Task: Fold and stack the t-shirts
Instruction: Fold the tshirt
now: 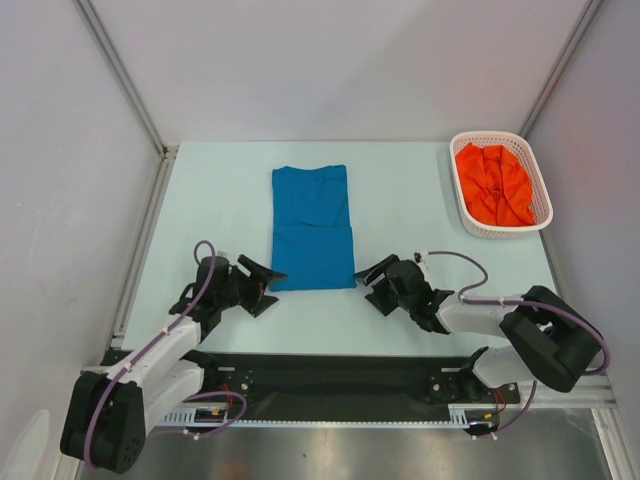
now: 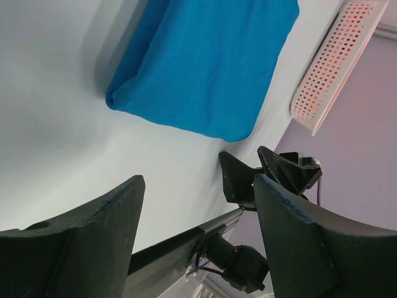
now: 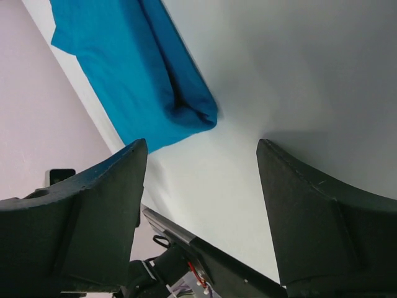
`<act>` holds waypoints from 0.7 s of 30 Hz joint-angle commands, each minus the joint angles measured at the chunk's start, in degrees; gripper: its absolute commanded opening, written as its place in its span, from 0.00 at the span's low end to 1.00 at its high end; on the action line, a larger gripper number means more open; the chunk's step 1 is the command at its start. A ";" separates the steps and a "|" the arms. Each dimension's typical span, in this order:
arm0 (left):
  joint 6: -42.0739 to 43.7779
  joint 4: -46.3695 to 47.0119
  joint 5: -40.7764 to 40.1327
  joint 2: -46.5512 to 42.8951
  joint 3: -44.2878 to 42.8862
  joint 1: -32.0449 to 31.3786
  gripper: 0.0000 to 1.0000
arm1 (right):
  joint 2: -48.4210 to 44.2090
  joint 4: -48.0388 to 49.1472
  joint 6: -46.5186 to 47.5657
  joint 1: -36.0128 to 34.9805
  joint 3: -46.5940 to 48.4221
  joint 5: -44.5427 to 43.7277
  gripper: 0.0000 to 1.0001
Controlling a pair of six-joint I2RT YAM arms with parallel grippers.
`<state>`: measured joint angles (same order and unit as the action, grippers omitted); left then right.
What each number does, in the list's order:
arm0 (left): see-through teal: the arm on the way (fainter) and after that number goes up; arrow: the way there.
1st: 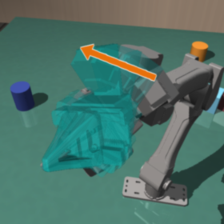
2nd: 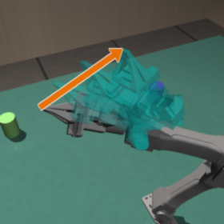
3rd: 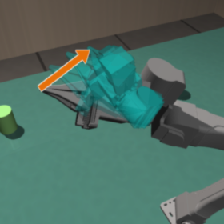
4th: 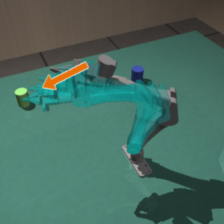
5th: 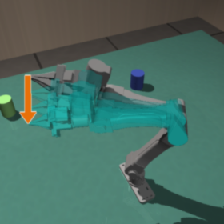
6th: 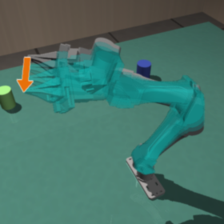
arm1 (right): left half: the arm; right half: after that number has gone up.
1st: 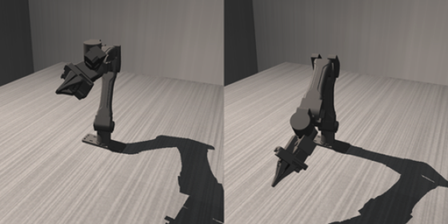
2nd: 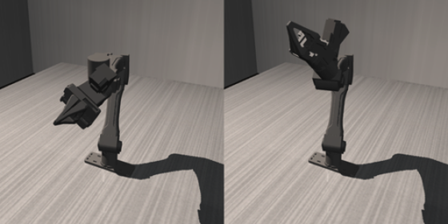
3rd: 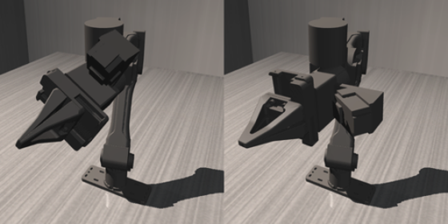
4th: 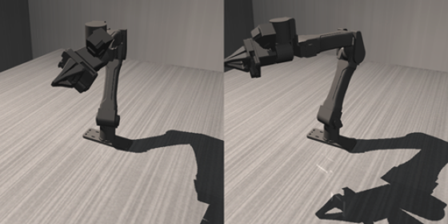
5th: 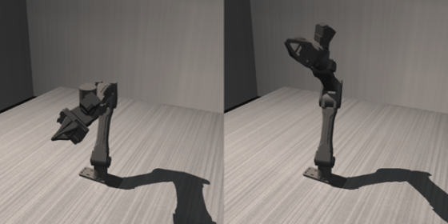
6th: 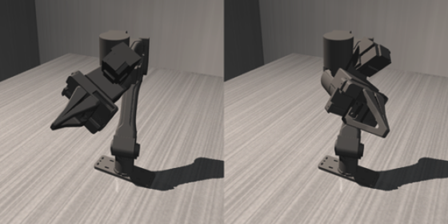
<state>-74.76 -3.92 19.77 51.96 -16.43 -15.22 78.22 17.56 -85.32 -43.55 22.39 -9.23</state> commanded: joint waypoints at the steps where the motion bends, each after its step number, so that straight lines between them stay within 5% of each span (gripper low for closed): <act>1: -1.27 3.05 -1.05 -0.64 0.34 0.90 0.77 | 2.63 2.03 -0.99 0.04 2.30 -2.19 0.75; 18: 1.99 0.15 -3.51 2.17 -0.01 1.78 0.79 | 11.26 3.27 0.77 0.13 5.03 1.76 0.58; 21: 2.08 0.23 -4.21 3.14 -0.27 1.78 0.81 | 12.31 4.06 1.03 0.31 5.20 2.38 0.48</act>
<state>-74.11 -3.99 16.97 54.46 -16.16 -14.06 88.68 22.79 -85.27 -43.07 27.46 -6.59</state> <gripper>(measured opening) 0.806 0.507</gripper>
